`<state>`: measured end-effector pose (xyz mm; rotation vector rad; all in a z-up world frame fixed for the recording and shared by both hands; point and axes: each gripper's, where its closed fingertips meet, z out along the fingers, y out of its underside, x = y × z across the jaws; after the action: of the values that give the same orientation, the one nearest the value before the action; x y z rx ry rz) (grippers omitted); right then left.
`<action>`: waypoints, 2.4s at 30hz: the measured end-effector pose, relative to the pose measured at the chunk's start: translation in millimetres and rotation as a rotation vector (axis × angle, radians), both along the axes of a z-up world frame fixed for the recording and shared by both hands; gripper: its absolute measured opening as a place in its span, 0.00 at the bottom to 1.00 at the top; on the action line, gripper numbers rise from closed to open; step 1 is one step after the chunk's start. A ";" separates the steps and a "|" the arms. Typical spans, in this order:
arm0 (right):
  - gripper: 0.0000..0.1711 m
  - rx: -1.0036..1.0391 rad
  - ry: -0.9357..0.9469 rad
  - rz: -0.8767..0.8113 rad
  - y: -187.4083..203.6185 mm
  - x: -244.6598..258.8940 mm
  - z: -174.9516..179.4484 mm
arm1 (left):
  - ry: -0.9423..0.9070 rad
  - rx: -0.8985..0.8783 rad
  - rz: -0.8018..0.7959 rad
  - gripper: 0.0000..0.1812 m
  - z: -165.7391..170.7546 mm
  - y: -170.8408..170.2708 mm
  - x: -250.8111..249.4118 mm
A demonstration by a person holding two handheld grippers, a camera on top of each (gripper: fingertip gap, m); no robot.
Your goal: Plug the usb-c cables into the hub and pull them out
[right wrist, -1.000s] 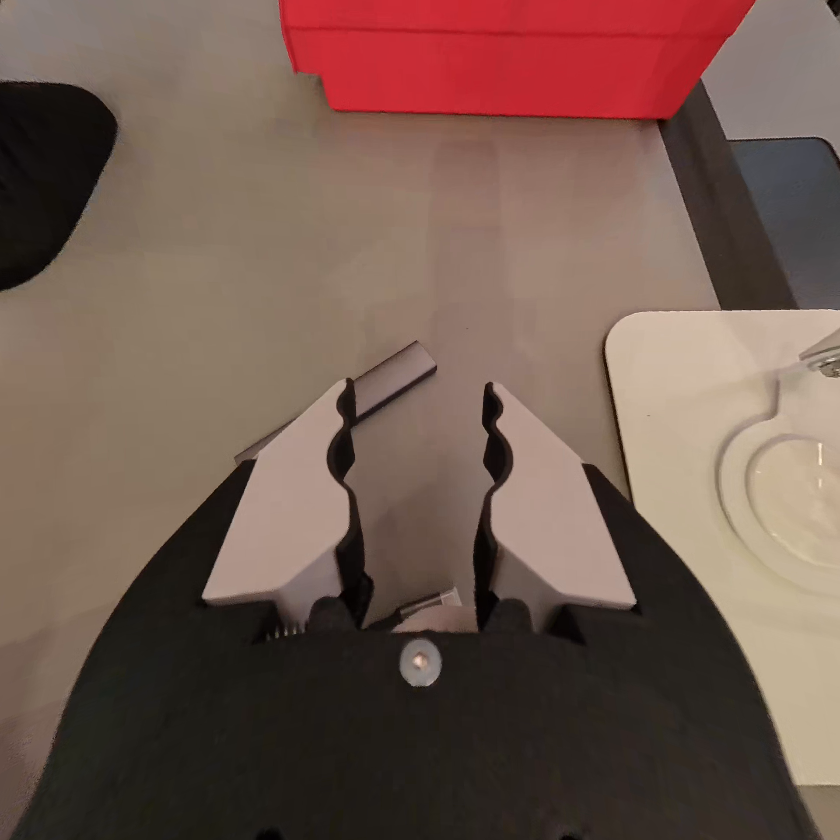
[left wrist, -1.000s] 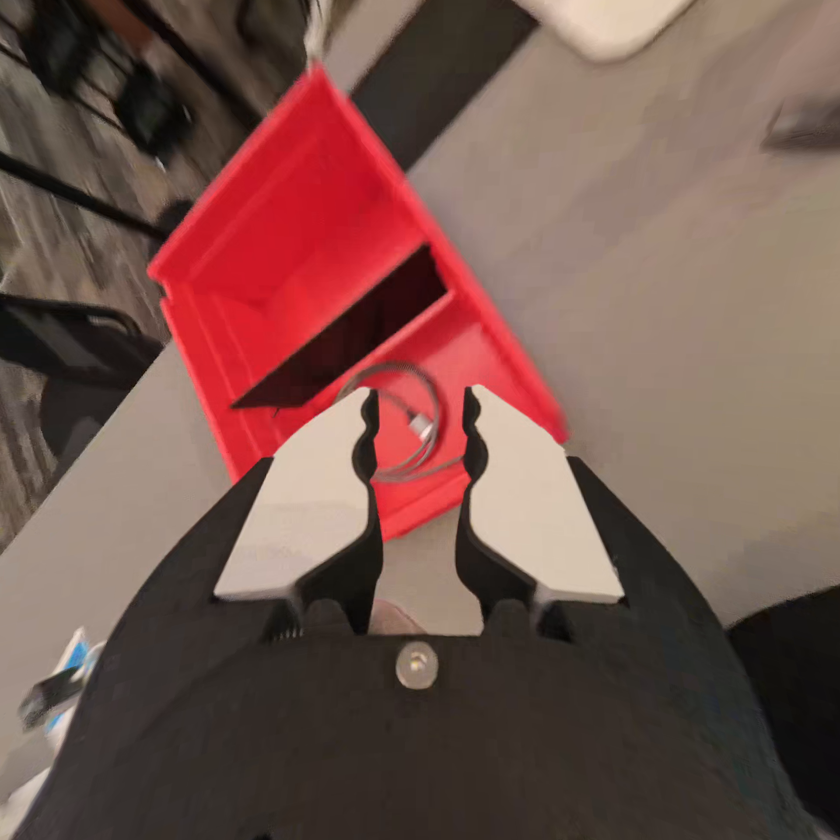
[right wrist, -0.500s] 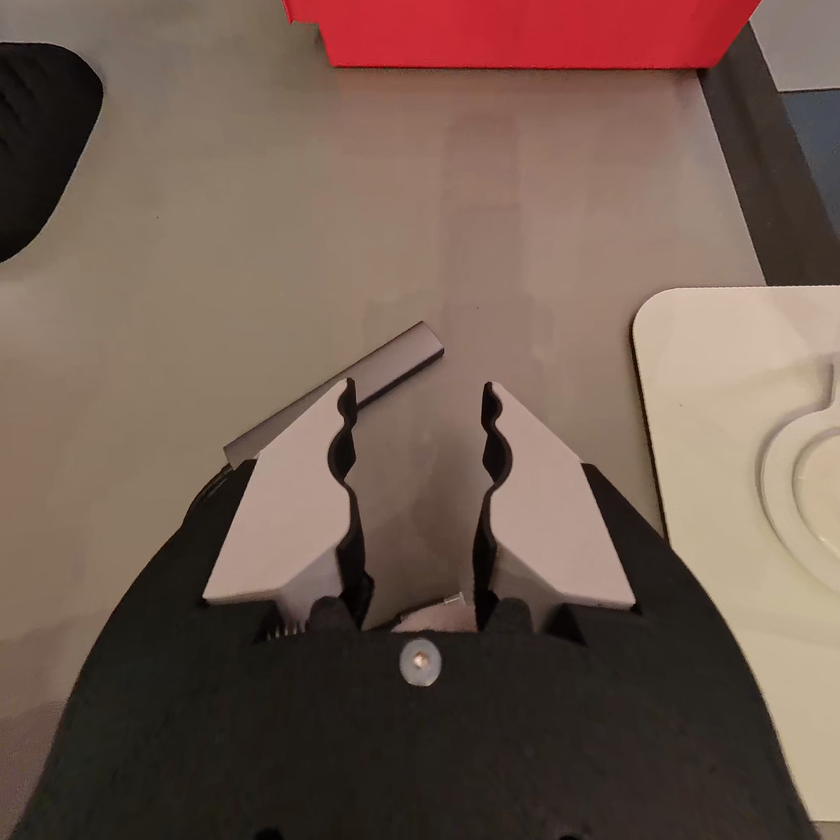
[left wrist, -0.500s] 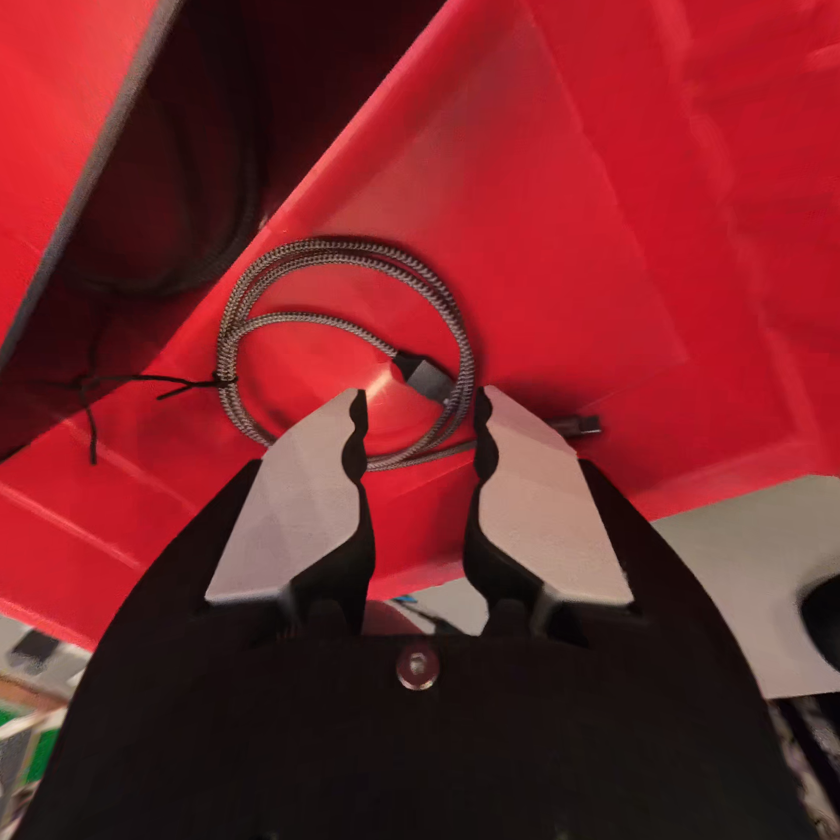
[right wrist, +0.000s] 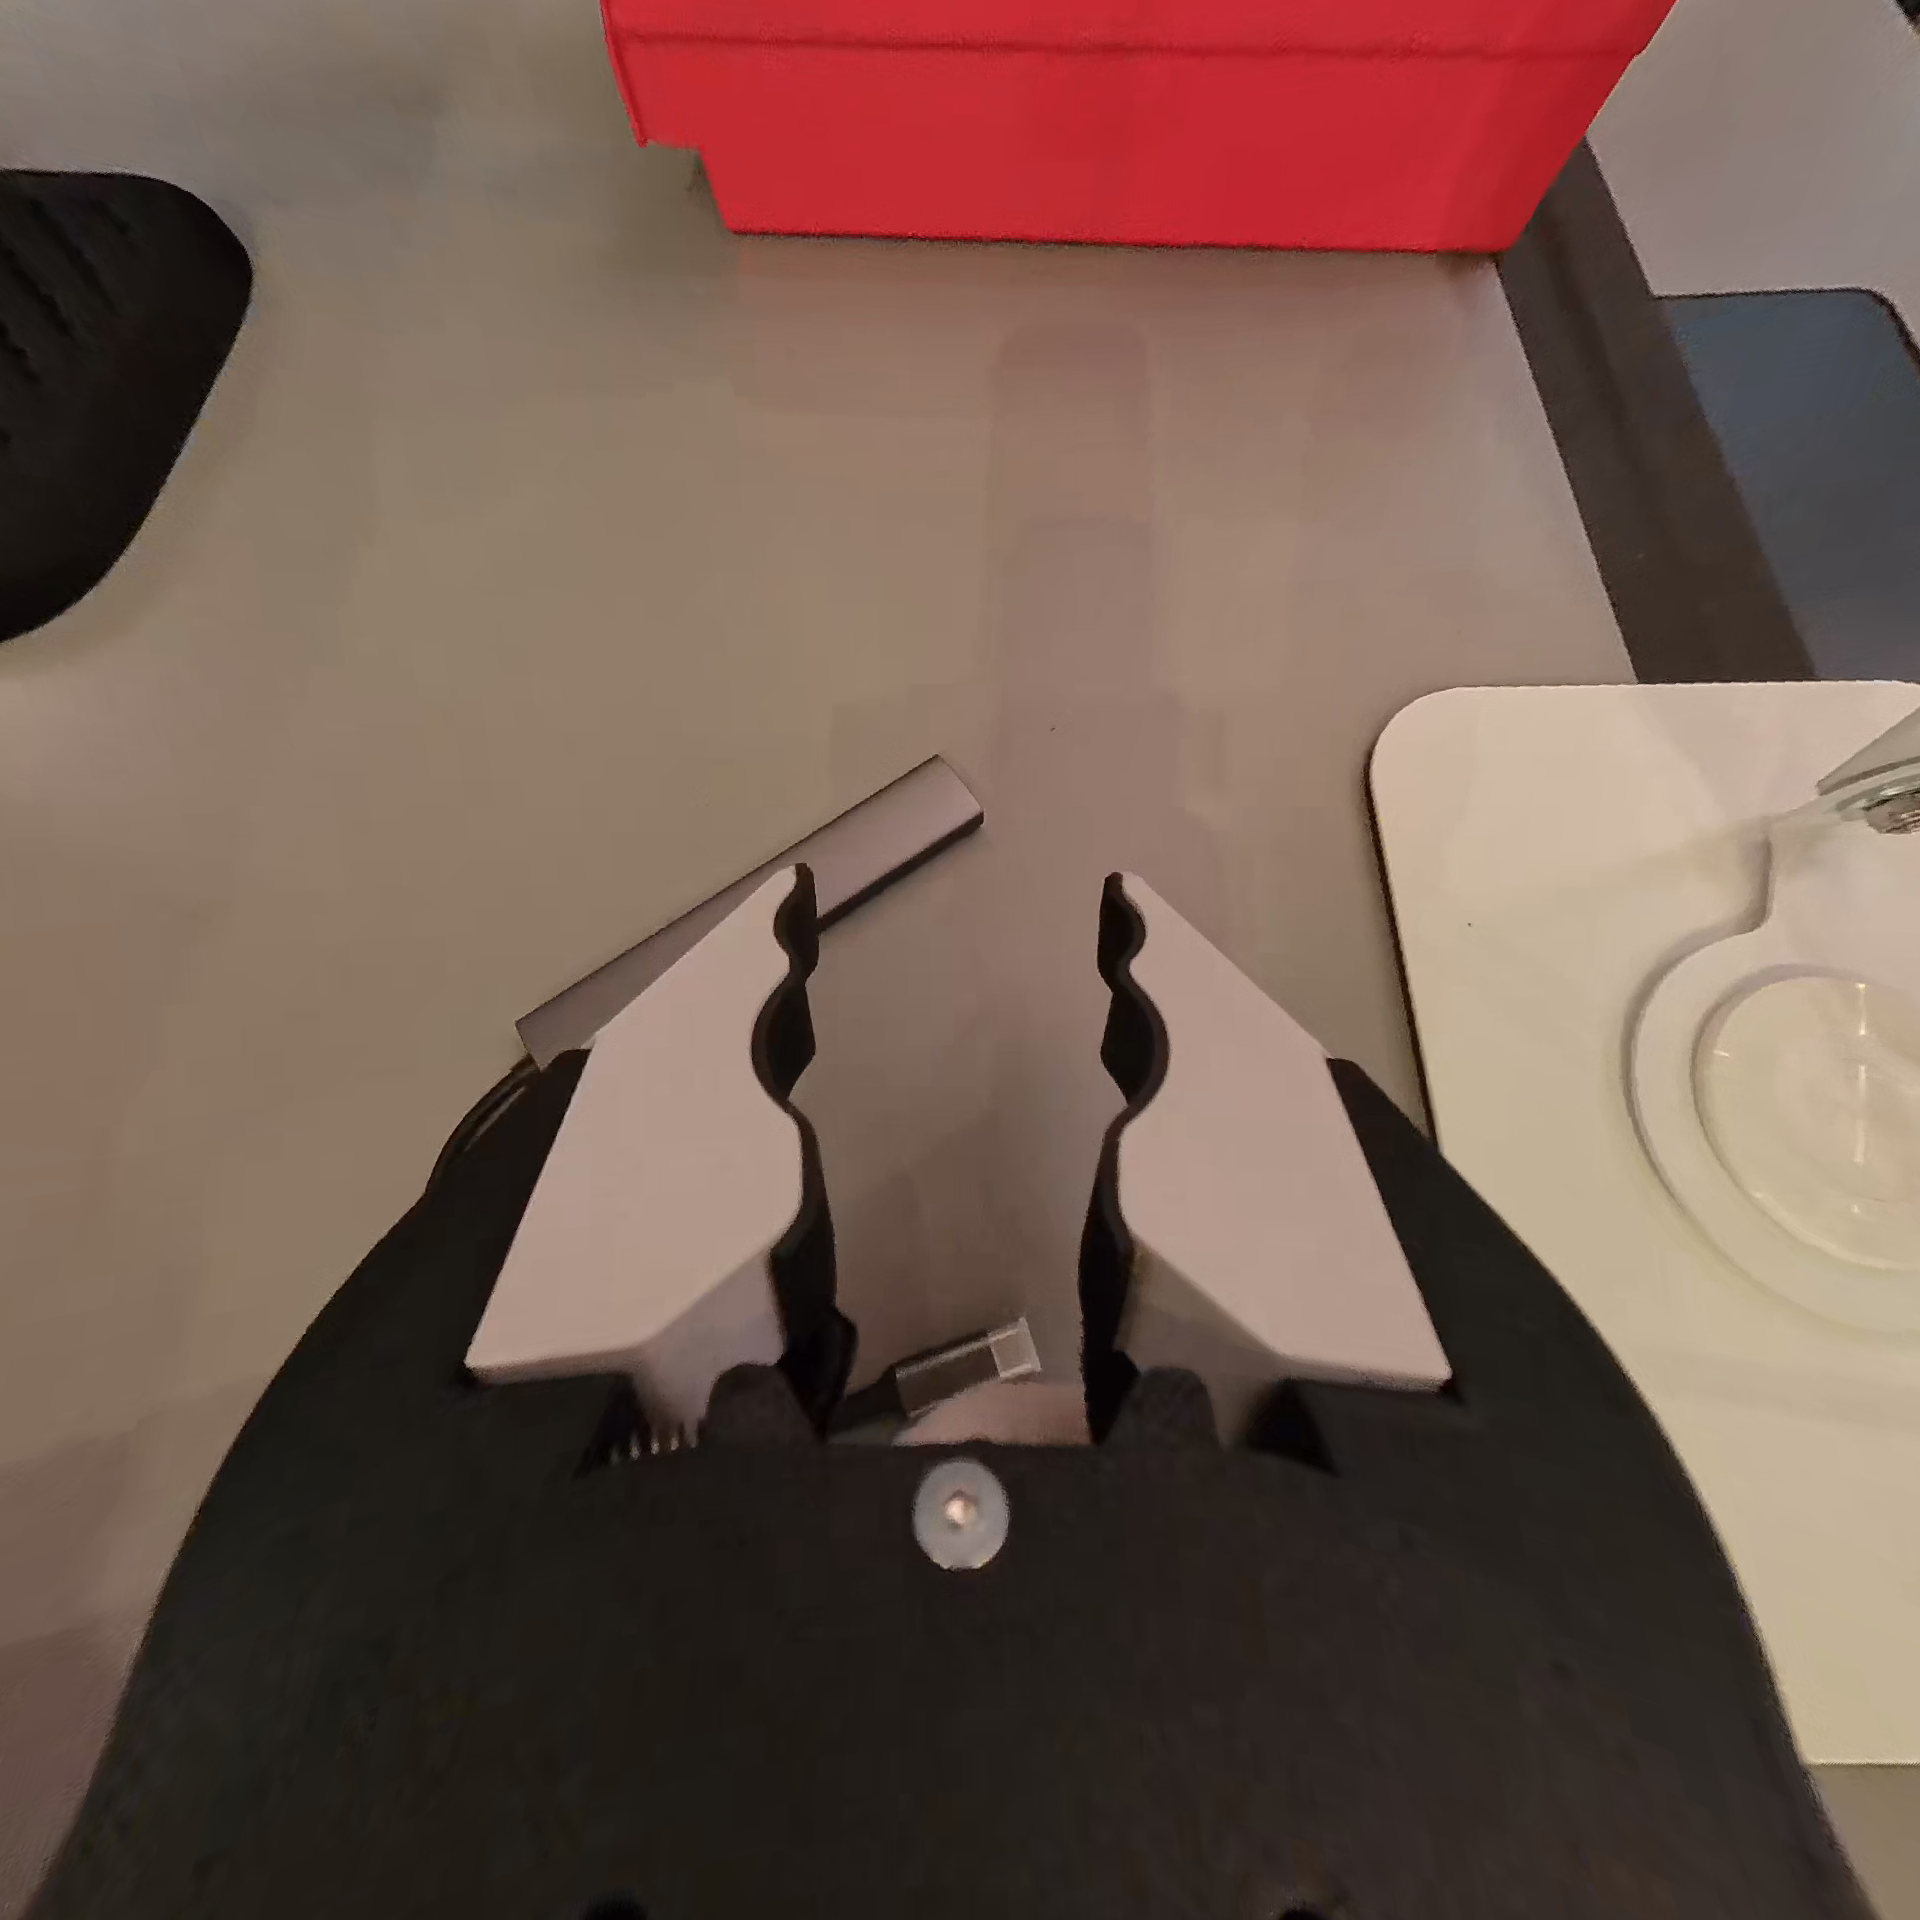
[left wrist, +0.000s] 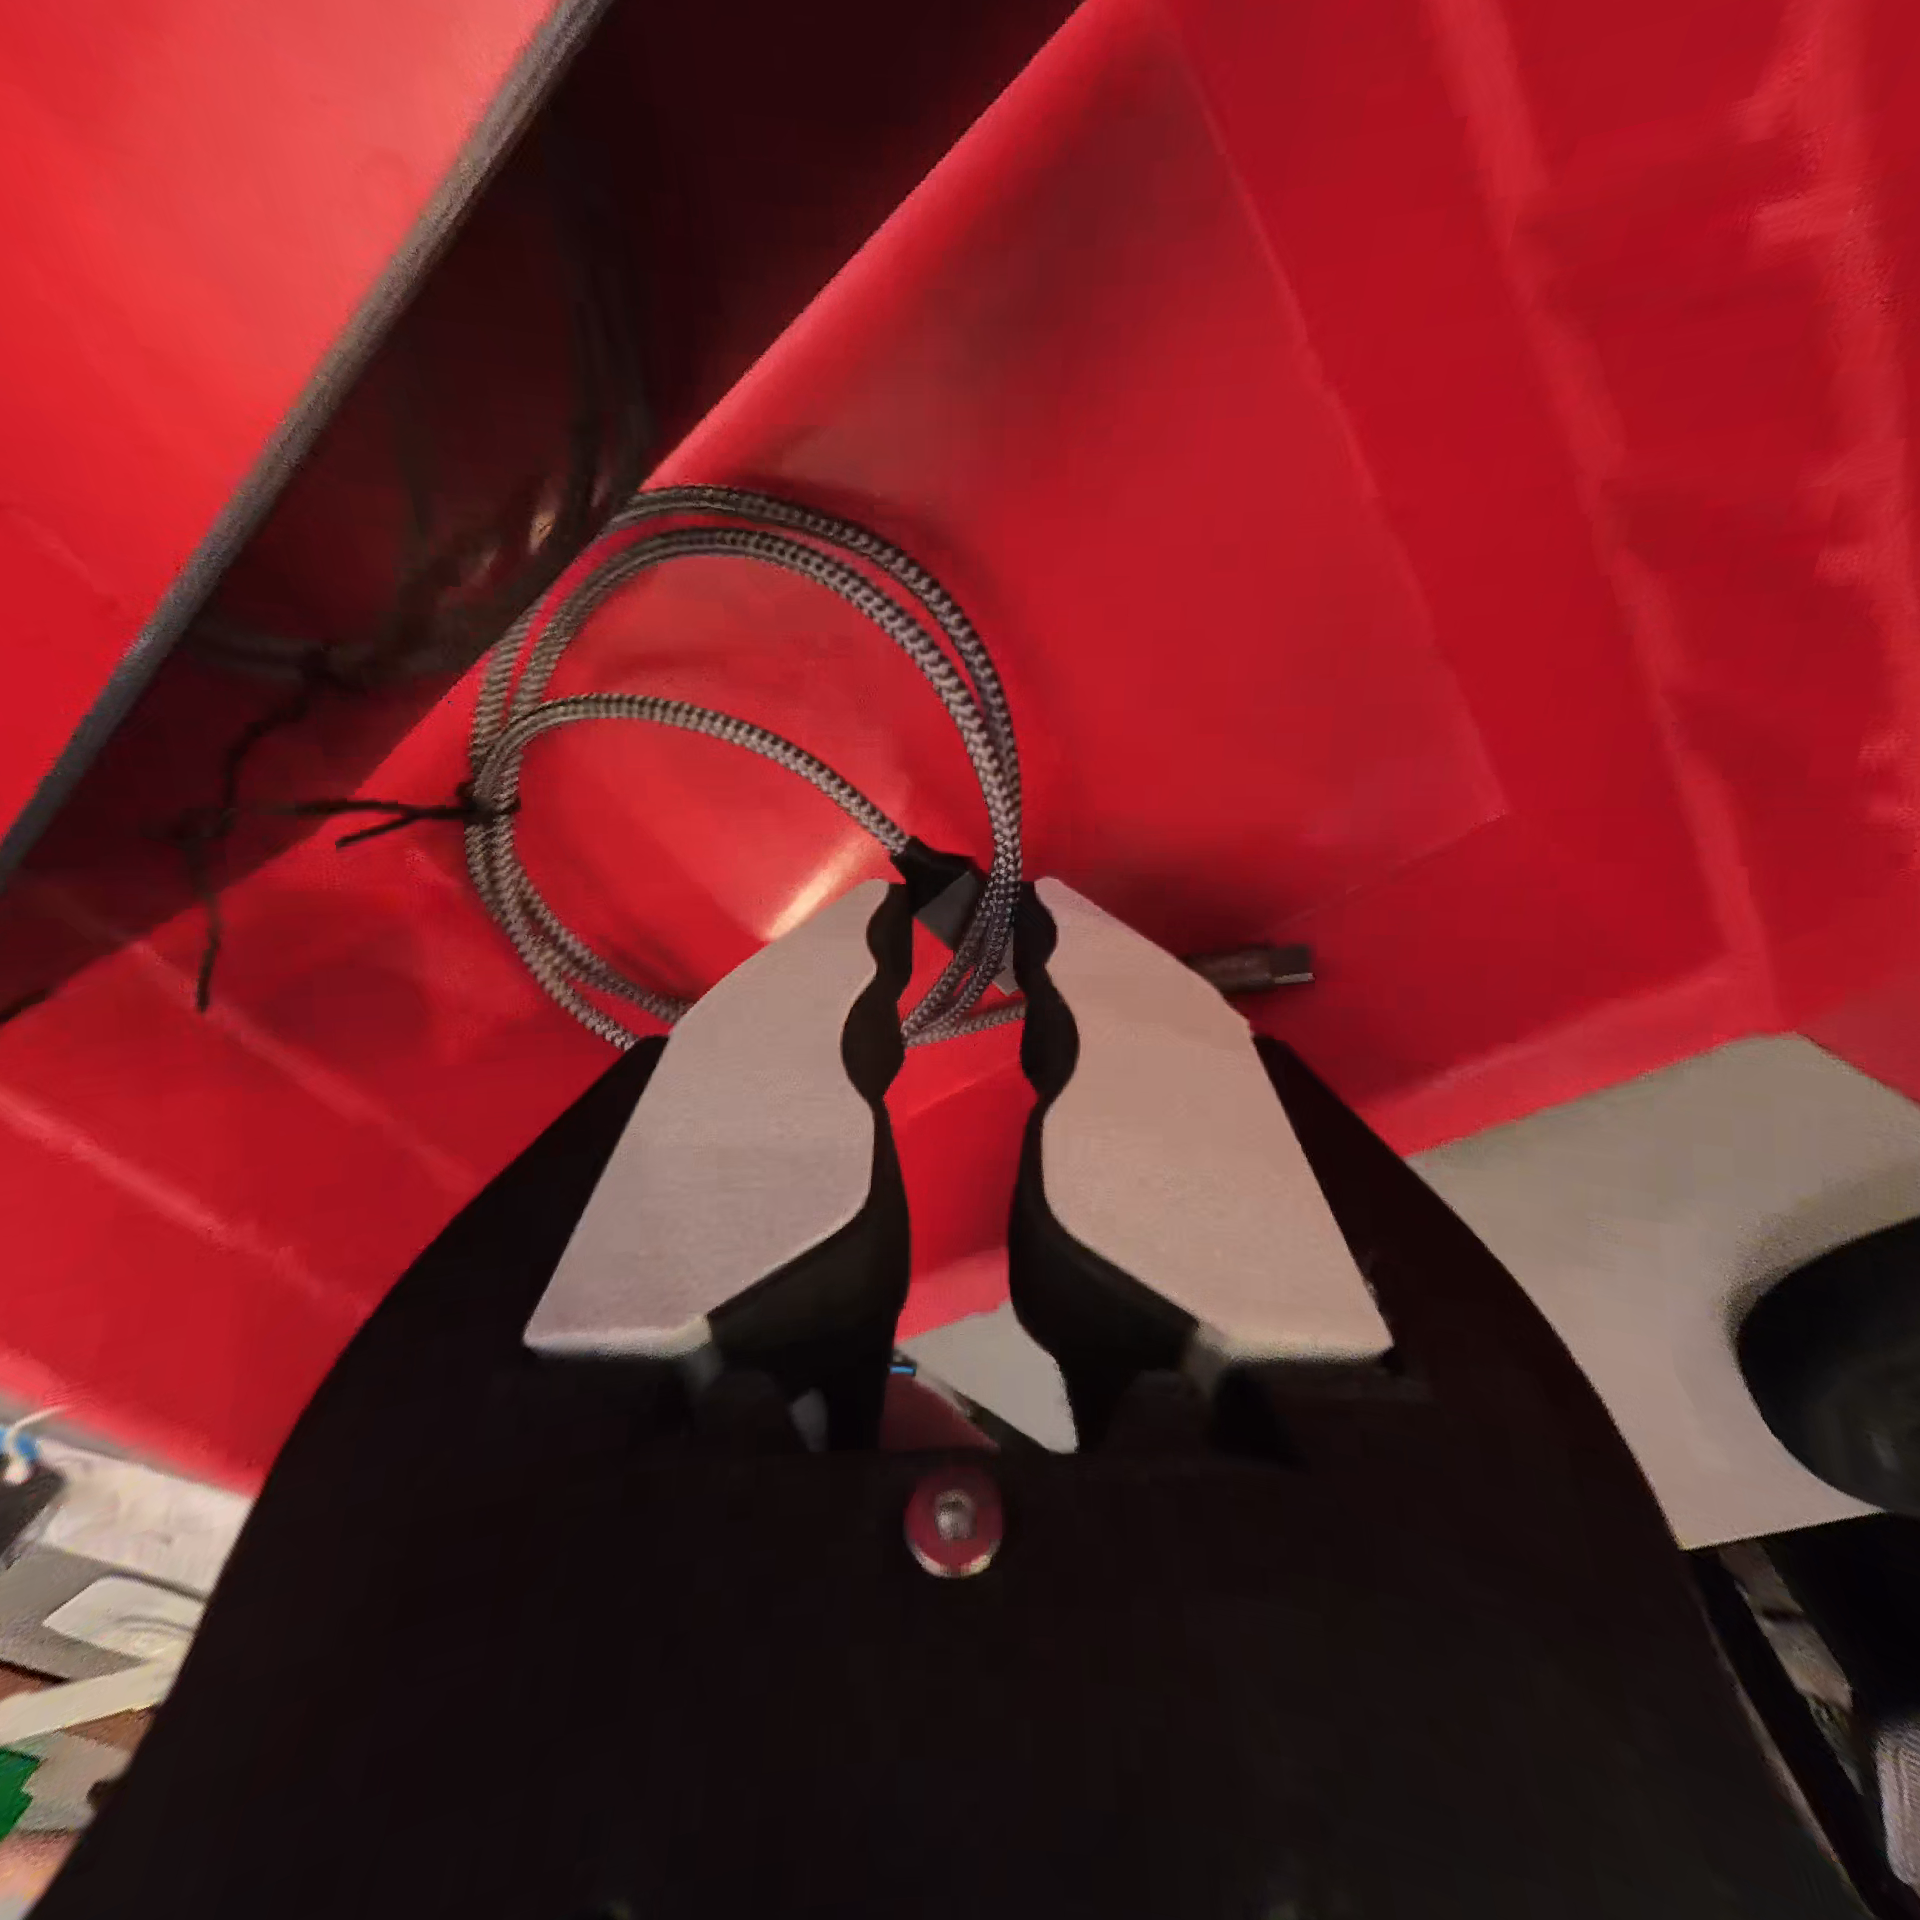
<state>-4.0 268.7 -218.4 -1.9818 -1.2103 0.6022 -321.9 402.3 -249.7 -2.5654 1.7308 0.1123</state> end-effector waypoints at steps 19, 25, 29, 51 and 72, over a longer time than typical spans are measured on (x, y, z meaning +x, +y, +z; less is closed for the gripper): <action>0.31 0.304 0.125 0.044 -11.3 -40.8 100.3 | -0.469 0.492 0.012 0.10 241.5 -29.5 26.1; 0.34 0.171 0.410 0.028 -22.5 -90.0 138.4 | -0.656 0.638 -0.059 0.10 294.8 -68.6 101.5; 0.33 0.149 0.476 -0.017 -19.3 -108.5 141.7 | -0.777 0.692 -0.064 0.11 302.6 -91.7 150.1; 0.02 -0.033 0.584 -0.076 -1.9 -107.2 114.7 | -1.022 0.635 0.016 0.11 261.8 -118.7 231.9; 0.01 -0.356 0.086 0.409 -88.9 -70.6 1.9 | -0.610 0.231 0.101 0.16 43.8 -198.4 162.4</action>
<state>-74.5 179.7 -216.5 -1.9705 -1.5528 1.1649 -159.4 203.9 -205.9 -2.1968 1.2771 -0.4004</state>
